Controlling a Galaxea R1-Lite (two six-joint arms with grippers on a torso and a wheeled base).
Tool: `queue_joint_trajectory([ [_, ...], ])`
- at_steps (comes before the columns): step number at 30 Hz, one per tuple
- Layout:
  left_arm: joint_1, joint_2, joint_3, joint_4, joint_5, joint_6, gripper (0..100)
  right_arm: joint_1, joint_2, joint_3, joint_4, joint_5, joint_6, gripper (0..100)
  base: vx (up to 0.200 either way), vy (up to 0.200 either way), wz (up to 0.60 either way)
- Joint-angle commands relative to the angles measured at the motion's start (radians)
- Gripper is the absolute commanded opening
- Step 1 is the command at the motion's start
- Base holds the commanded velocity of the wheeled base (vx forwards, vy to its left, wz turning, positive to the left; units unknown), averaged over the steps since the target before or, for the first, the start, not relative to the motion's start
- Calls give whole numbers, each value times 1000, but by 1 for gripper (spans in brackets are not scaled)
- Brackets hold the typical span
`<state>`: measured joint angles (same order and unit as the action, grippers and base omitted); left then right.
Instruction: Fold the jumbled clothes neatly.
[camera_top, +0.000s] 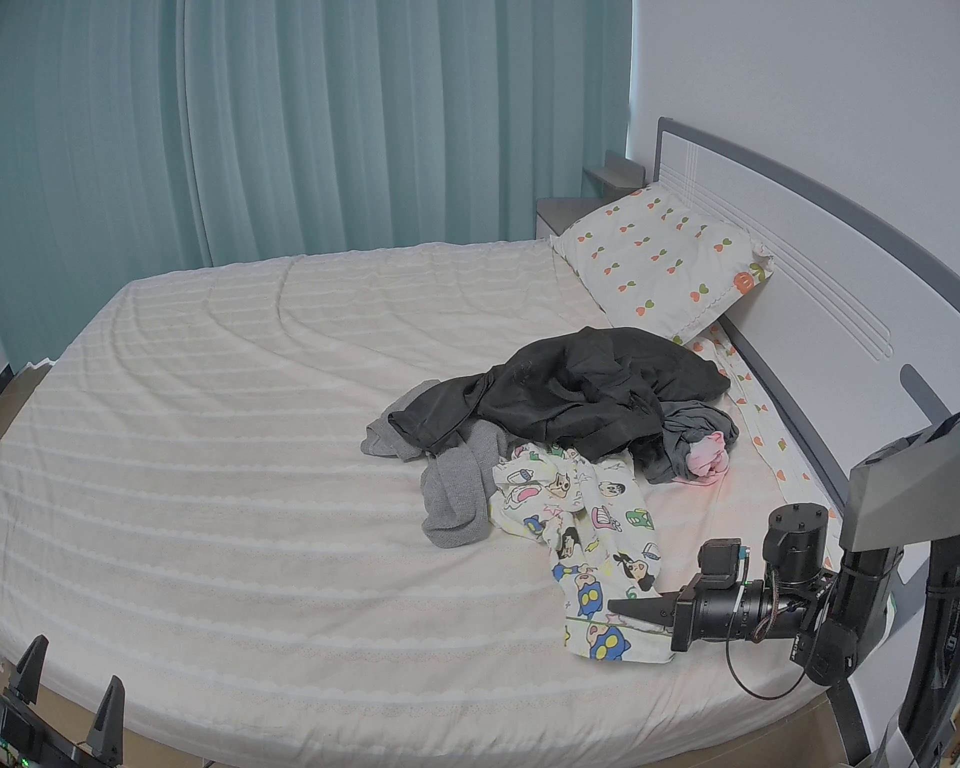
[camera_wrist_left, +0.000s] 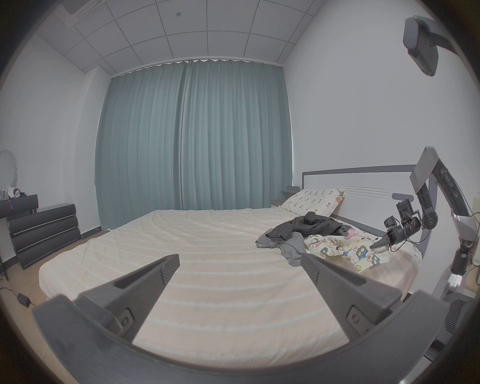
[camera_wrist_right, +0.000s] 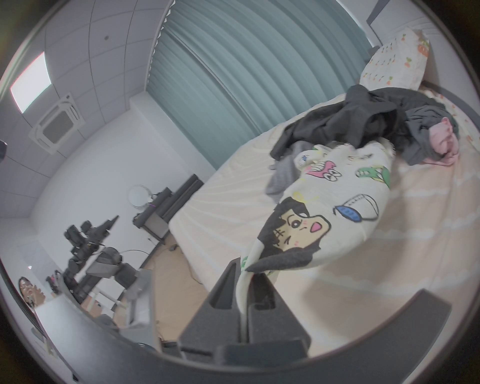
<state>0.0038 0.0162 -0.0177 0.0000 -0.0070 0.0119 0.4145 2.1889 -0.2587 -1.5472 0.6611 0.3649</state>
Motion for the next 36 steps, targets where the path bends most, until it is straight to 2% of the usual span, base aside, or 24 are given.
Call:
queue_joint_trajectory([
  [1,-1,-10,18,-3,-1,8,100,96,-169,1,-14,3,69,0,0,0,0],
  [9,-1,-5,7,-14,-19,23,100,144,-370,-82,1,3,223,0,0,0,0],
  [10,-2,19,-48,-28,-31,11,100,147,-382,-100,9,2,235,0,0,0,0],
  [12,-2,151,-249,-48,-44,-59,100,149,-406,-146,49,2,247,0,0,0,0],
  [13,-4,183,-280,-44,-47,-81,100,149,-413,-155,59,2,249,0,0,0,0],
  [14,-11,277,-341,-44,-82,-122,100,150,-437,-191,99,5,250,0,0,0,0],
  [16,-36,386,-380,-55,-200,-112,100,153,-472,-240,151,8,252,0,0,0,0],
  [17,-39,392,-381,-55,-208,-110,100,153,-477,-247,159,6,252,0,0,0,0],
  [18,-58,492,-381,-57,-306,-98,100,158,-502,-312,203,2,256,0,0,0,0],
  [19,-58,499,-380,-57,-311,-98,100,158,-503,-326,211,0,258,0,0,0,0],
  [20,-68,587,-380,-60,-361,-98,100,156,-511,-390,262,-1,267,0,0,0,0],
  [23,-159,723,-378,-77,-456,-113,100,162,-509,-482,369,-5,281,0,0,0,0],
  [24,-228,766,-375,-78,-482,-132,100,179,-511,-505,398,-5,281,0,0,0,0],
  [26,-281,797,-369,-78,-488,-147,100,202,-515,-525,415,-8,282,0,0,0,0],
  [27,-281,797,-369,-78,-488,-147,100,202,-515,-525,415,-8,282,0,0,0,0],
  [28,-433,904,-360,-83,-488,-178,100,236,-520,-567,438,-54,286,0,0,0,0],
  [29,-489,972,-350,-100,-487,-179,100,265,-515,-587,460,-100,286,0,0,0,0],
  [32,-530,1074,-317,-187,-487,-176,100,322,-514,-629,513,-173,287,0,0,0,0],
  [35,-548,1197,-277,-324,-485,-176,100,340,-523,-646,536,-190,286,0,0,0,0],
  [36,-548,1197,-277,-324,-485,-176,100,340,-523,-646,536,-190,286,0,0,0,0],
])
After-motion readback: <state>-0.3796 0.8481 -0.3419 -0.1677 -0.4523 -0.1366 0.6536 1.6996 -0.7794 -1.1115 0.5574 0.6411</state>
